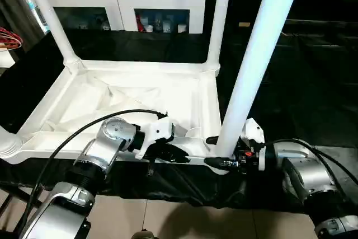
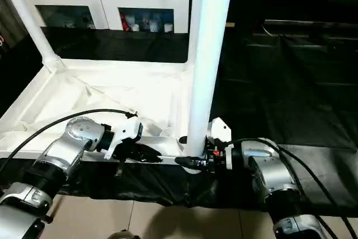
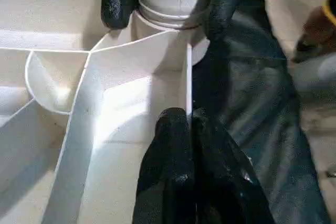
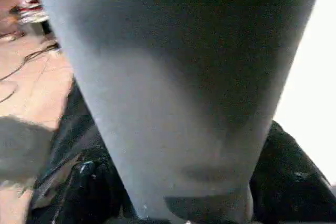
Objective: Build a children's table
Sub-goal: Rotate leg to tighten
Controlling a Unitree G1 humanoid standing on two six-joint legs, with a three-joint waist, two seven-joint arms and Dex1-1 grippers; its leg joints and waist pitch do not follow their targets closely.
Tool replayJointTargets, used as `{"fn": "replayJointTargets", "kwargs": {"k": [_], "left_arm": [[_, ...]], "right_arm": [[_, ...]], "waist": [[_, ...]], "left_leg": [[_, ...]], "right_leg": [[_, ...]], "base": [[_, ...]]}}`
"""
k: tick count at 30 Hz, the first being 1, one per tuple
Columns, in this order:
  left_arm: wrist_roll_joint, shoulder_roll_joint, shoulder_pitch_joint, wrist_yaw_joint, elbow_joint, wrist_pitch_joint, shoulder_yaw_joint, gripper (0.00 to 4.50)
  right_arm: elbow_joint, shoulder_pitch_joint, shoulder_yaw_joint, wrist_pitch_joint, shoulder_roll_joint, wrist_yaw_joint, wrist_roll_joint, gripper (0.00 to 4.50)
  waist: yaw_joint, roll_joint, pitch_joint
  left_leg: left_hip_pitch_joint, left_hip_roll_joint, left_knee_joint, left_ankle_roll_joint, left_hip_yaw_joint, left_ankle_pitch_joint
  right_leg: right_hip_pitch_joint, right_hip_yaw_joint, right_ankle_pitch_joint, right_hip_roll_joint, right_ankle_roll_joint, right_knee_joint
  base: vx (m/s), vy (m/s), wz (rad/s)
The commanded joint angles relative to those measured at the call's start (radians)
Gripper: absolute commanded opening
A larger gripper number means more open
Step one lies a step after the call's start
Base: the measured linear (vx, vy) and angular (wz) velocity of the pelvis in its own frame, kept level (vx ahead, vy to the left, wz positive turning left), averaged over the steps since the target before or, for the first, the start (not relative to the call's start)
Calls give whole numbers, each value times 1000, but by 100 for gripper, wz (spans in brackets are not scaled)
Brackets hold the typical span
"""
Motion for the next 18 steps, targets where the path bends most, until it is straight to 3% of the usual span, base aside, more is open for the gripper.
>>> {"fn": "replayJointTargets", "kwargs": {"k": [1,3,5,8,10,12,13,18], "left_arm": [[6,-69,-58,181,29,3,37,0],[20,-94,-75,245,49,8,43,0],[39,-116,-88,308,64,16,42,0],[71,-198,-127,494,98,51,50,0],[73,-214,-131,523,101,57,51,0],[93,-261,-142,623,122,56,55,0],[97,-275,-140,644,123,56,54,0],[98,-292,-125,648,110,51,48,0]], "right_arm": [[43,-9,20,35,78,-138,-26,260],[85,-33,-1,59,108,-256,-48,260],[119,-54,-23,66,139,-342,-52,259],[195,-93,-45,69,220,-569,-96,259],[214,-102,-49,78,238,-624,-107,259],[280,-133,-88,82,309,-792,-121,259],[300,-145,-98,85,331,-835,-122,259],[319,-161,-93,59,356,-868,-136,259]], "waist": [[-4,-14,-55],[-14,-13,-51],[-22,-12,-49],[-30,-15,-54],[-33,-14,-55],[-35,-12,-59],[-38,-7,-57],[-40,-6,-56]], "left_leg": [[-1,34,-61,61,-6,-200],[2,31,-67,34,-9,-244],[3,30,-70,19,-12,-270],[5,28,-67,19,-10,-245],[2,27,-67,17,-10,-227],[-3,24,-61,35,-8,-186],[-2,25,-63,32,-8,-191],[-1,25,-66,37,-9,-234]], "right_leg": [[52,48,-313,-65,-165,-78],[51,46,-413,-66,-133,-90],[51,46,-455,-69,-116,-94],[50,50,-390,-66,-124,-91],[53,49,-360,-65,-135,-85],[56,49,-280,-63,-152,-79],[54,49,-280,-63,-155,-80],[55,49,-321,-65,-140,-87]], "base": [[0,0,0],[0,0,0],[0,0,0],[0,0,0],[0,0,0],[0,0,0],[0,0,0],[0,0,0]]}}
